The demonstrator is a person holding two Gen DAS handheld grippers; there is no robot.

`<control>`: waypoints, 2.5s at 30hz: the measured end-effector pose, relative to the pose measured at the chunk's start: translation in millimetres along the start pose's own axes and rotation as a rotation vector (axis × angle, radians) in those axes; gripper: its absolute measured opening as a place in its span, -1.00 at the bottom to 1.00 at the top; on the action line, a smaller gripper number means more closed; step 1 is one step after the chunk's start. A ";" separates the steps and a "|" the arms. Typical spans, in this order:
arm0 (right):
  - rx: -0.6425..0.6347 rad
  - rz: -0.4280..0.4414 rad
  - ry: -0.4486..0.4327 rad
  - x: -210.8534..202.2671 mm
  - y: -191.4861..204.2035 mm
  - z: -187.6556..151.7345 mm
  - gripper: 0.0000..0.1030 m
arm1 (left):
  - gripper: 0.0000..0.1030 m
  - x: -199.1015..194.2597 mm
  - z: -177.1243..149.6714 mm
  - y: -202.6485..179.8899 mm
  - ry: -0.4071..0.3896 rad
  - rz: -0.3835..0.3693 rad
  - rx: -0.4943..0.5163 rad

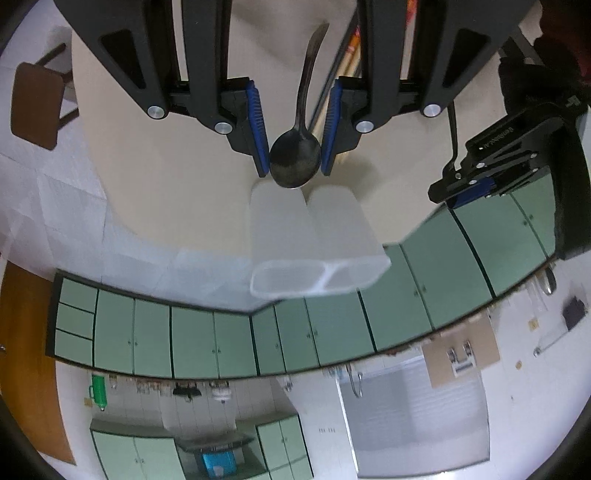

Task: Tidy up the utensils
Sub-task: 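Carry both spoons over the white holder and open both tools to drop them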

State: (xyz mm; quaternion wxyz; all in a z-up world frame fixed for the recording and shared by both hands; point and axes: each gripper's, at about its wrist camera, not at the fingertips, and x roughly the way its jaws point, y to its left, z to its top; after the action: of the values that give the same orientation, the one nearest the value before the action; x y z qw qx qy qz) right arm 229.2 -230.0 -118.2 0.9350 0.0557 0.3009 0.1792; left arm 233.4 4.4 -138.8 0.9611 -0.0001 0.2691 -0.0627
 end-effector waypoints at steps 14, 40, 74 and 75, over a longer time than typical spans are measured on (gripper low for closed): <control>-0.041 0.057 -0.246 -28.2 -2.9 116.6 -0.46 | -0.33 12.2 111.6 -23.0 -0.280 0.014 0.036; -0.019 -0.054 -0.102 105.1 -22.5 112.3 -0.44 | -0.26 127.5 112.3 -11.5 -0.184 0.053 0.063; -0.013 -0.079 0.263 -30.7 47.2 -137.6 0.42 | 0.27 -36.3 -126.9 0.8 0.354 0.036 0.006; -0.029 -0.085 0.265 -30.3 49.5 -139.6 0.41 | 0.27 -37.3 -127.8 2.1 0.357 0.035 0.001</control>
State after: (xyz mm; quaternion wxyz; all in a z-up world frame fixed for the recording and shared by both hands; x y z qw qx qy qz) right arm 110.0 -195.6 -204.8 0.8946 0.0050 0.4211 0.1494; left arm 136.0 15.2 -228.8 0.8990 0.0162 0.4352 -0.0450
